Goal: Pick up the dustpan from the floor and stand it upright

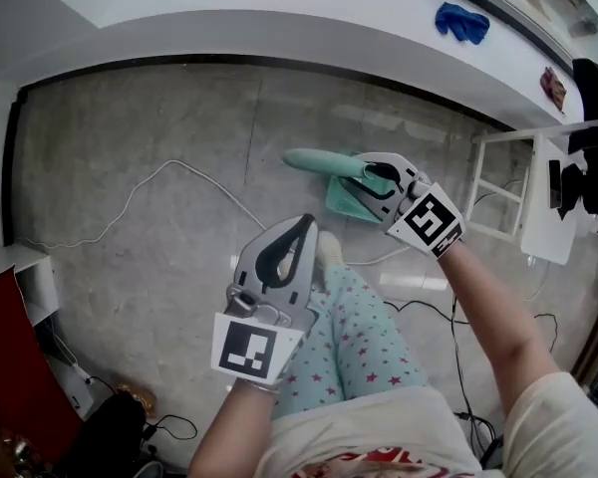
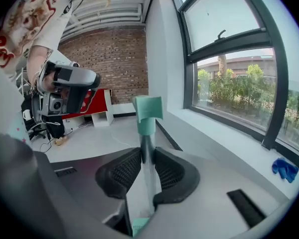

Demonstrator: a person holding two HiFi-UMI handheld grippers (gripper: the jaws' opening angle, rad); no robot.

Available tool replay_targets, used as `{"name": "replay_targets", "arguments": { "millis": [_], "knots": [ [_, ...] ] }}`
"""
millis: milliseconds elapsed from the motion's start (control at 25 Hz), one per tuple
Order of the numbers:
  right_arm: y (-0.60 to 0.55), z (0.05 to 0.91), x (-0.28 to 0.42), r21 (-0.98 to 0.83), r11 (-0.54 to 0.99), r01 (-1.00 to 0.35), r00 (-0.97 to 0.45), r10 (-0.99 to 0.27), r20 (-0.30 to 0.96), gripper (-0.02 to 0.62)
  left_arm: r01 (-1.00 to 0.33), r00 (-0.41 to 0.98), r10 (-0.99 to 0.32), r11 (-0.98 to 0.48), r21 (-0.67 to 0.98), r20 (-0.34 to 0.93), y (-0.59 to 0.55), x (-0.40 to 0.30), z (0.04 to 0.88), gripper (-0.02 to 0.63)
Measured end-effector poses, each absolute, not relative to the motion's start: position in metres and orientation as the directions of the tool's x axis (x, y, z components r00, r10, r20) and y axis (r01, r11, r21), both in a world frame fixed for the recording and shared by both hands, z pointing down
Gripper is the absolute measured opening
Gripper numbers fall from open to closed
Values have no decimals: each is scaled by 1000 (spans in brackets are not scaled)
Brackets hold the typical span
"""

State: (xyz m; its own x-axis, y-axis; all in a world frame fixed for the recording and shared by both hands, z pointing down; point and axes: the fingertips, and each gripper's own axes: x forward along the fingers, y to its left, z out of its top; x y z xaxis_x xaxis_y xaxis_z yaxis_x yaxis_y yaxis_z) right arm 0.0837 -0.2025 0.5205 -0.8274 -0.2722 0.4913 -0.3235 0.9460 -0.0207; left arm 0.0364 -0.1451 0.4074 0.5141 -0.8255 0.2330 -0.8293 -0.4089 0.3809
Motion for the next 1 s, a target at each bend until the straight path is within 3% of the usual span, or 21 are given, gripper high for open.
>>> {"name": "replay_targets", "arguments": {
  "millis": [680,1000],
  "knots": [
    [-193,517,153,-24,868,-496,-768,-425,479,94,-732,668,-717,-586,349,197,-143,107,391,3],
    [-196,516,147,-40,835,-549,-754,-474,455,94,-703,702,-685,-623,344,194,-137,120,392,3]
  ]
}}
